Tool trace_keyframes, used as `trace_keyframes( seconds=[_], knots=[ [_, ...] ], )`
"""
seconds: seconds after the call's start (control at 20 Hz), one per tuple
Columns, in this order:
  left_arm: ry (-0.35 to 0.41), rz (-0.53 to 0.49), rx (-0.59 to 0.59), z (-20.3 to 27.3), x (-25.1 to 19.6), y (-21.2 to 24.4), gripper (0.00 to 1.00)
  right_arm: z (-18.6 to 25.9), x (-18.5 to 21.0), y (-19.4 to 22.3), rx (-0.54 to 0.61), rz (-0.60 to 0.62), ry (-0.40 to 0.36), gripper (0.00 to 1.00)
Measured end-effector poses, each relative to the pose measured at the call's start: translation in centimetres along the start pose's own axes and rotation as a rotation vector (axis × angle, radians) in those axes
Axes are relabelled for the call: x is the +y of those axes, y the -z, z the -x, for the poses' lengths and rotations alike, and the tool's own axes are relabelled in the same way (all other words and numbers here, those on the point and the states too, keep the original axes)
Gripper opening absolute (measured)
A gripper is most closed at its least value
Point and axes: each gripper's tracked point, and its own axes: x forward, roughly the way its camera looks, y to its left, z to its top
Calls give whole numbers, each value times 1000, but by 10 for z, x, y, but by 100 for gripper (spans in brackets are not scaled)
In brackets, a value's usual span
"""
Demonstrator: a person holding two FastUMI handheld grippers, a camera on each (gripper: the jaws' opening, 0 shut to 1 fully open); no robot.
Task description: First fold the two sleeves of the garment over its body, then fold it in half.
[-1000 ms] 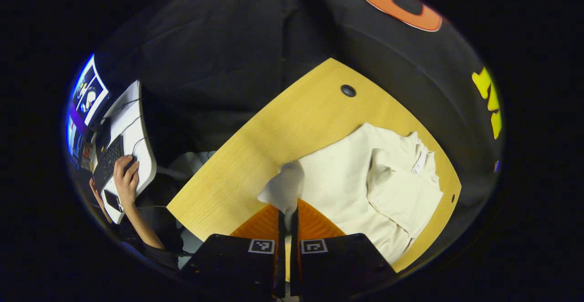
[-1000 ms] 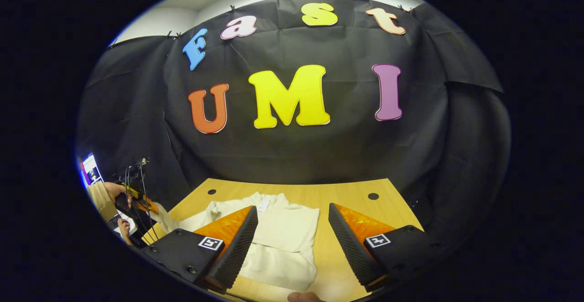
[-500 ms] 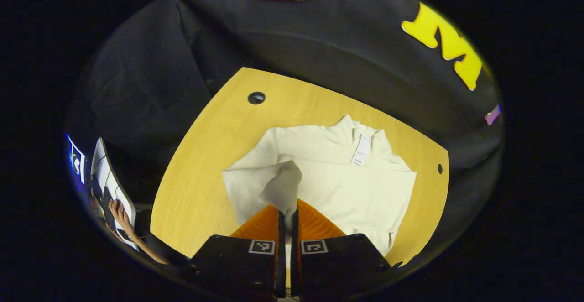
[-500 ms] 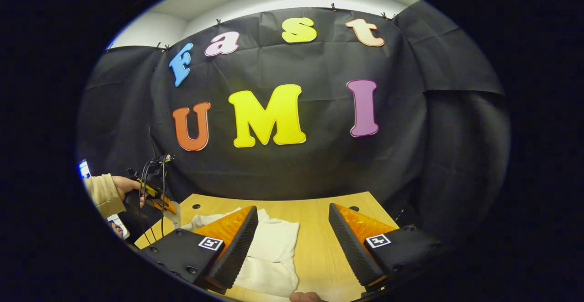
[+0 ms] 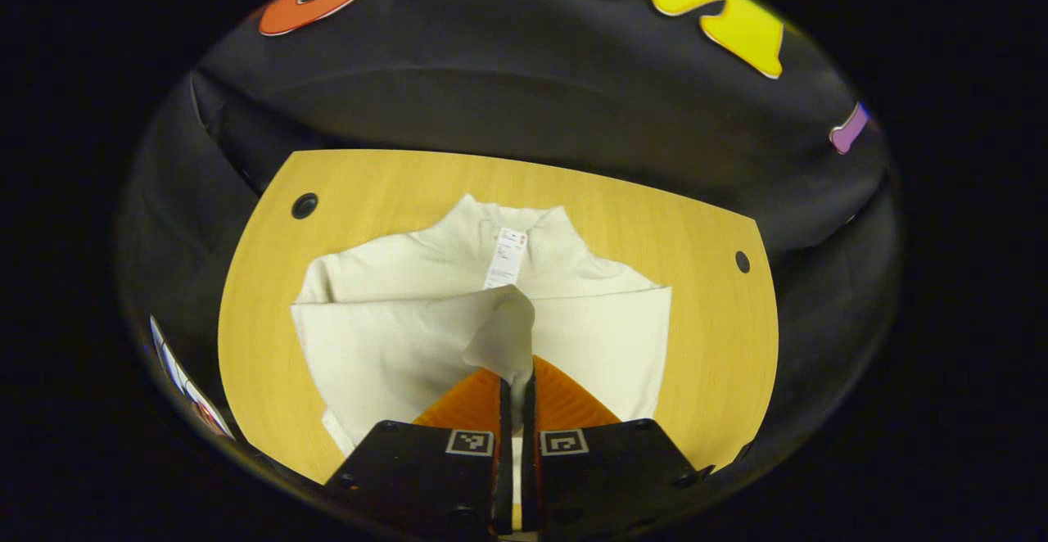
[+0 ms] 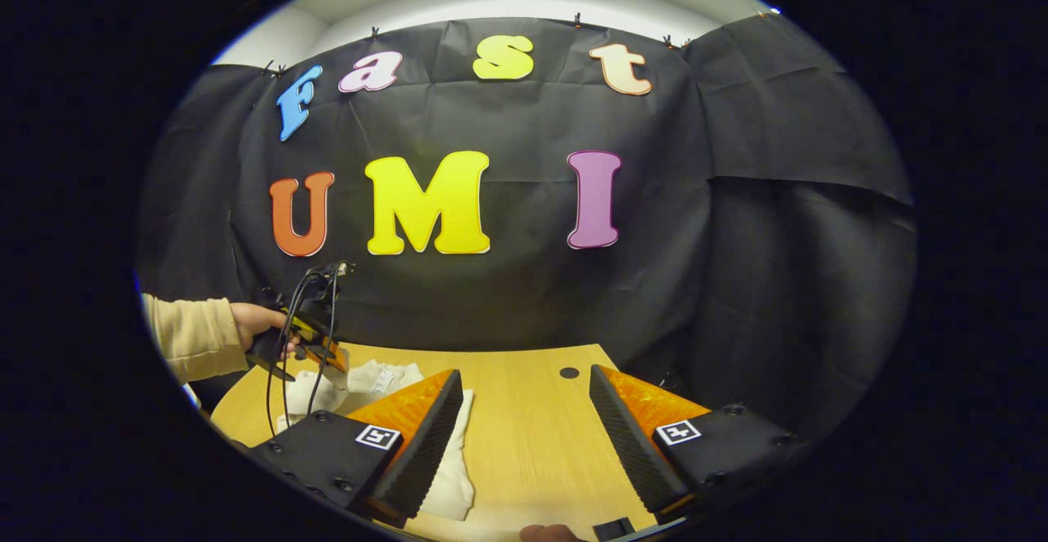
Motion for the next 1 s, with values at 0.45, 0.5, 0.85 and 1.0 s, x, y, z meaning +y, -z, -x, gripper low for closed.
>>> trace_keyframes(
  seconds=[0.45,0.5,0.85,1.0],
  knots=[
    [20,-114,103,-48,-99,13,11,35,-42,21,44,7,107,96],
    [25,-111,115,-52,-105,15,12,38,-44,25,51,9,116,95],
    [70,-74,144,-68,-133,33,16,50,-56,55,127,-1,133,96],
    [87,-33,133,-72,-140,39,35,52,-62,61,140,3,125,96]
  ],
)
